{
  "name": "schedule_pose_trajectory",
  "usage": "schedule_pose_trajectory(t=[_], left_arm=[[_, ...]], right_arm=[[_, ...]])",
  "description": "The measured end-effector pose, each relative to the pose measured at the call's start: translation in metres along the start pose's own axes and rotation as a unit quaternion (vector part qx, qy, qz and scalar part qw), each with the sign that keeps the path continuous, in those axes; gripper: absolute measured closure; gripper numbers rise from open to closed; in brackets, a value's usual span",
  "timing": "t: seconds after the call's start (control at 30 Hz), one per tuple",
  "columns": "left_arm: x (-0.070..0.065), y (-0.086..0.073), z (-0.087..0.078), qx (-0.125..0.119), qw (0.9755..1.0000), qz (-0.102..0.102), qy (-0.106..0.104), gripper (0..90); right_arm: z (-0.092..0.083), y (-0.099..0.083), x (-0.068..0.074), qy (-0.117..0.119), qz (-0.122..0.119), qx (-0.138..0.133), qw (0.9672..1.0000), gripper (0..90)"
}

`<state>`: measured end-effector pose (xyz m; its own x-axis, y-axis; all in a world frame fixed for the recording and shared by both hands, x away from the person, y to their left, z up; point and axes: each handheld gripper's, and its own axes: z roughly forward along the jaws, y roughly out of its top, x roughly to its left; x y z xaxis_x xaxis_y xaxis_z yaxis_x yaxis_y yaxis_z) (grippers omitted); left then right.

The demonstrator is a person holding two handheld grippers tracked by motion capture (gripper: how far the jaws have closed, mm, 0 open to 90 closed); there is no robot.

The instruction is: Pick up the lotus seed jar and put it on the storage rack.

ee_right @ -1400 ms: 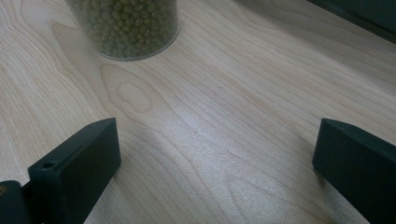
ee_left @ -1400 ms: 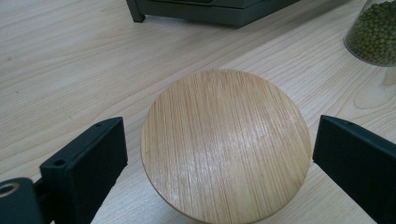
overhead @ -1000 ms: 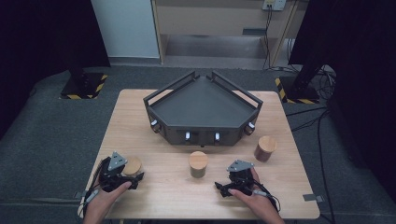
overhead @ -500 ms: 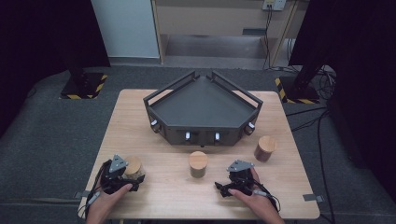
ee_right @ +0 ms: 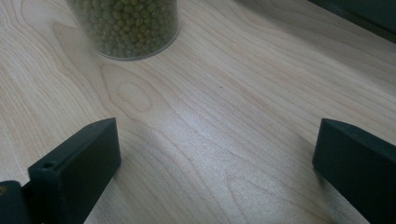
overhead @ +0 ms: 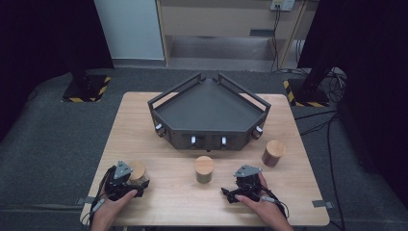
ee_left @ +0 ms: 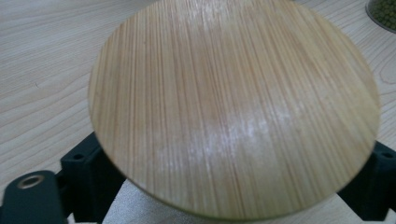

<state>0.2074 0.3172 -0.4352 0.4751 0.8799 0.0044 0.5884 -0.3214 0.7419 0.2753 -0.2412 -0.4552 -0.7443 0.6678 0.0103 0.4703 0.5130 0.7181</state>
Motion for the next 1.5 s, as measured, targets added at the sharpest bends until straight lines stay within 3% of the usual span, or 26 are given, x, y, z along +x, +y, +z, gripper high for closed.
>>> schedule_pose_trajectory(t=[0.27, 0.37, 0.47, 0.6, 0.87, 1.5], left_arm=[[0.0, -0.005, 0.002, -0.005, 1.0, -0.001, 0.003, 23.9], [0.0, -0.005, 0.002, -0.007, 1.0, -0.004, 0.003, 24.2], [-0.006, -0.003, -0.001, -0.003, 0.9999, 0.008, 0.015, 24.2], [-0.008, -0.001, -0.008, -0.015, 0.9998, 0.008, 0.013, 24.2], [-0.012, 0.014, -0.022, -0.022, 0.9993, 0.028, 0.007, 24.2], [-0.016, 0.037, -0.027, -0.013, 0.999, 0.042, -0.003, 24.2]], right_arm=[[0.0, 0.0, 0.0, 0.0, 0.0, 0.0, 1.0, 1.2], [0.0, 0.0, 0.0, 0.0, 0.0, 0.0, 1.0, 1.2], [0.0, 0.0, 0.0, 0.0, 0.0, 0.0, 1.0, 1.2], [0.0, 0.0, 0.0, 0.0, 0.0, 0.0, 1.0, 1.2], [0.0, 0.0, 0.0, 0.0, 0.0, 0.0, 1.0, 1.2], [0.0, 0.0, 0.0, 0.0, 0.0, 0.0, 1.0, 1.2]])
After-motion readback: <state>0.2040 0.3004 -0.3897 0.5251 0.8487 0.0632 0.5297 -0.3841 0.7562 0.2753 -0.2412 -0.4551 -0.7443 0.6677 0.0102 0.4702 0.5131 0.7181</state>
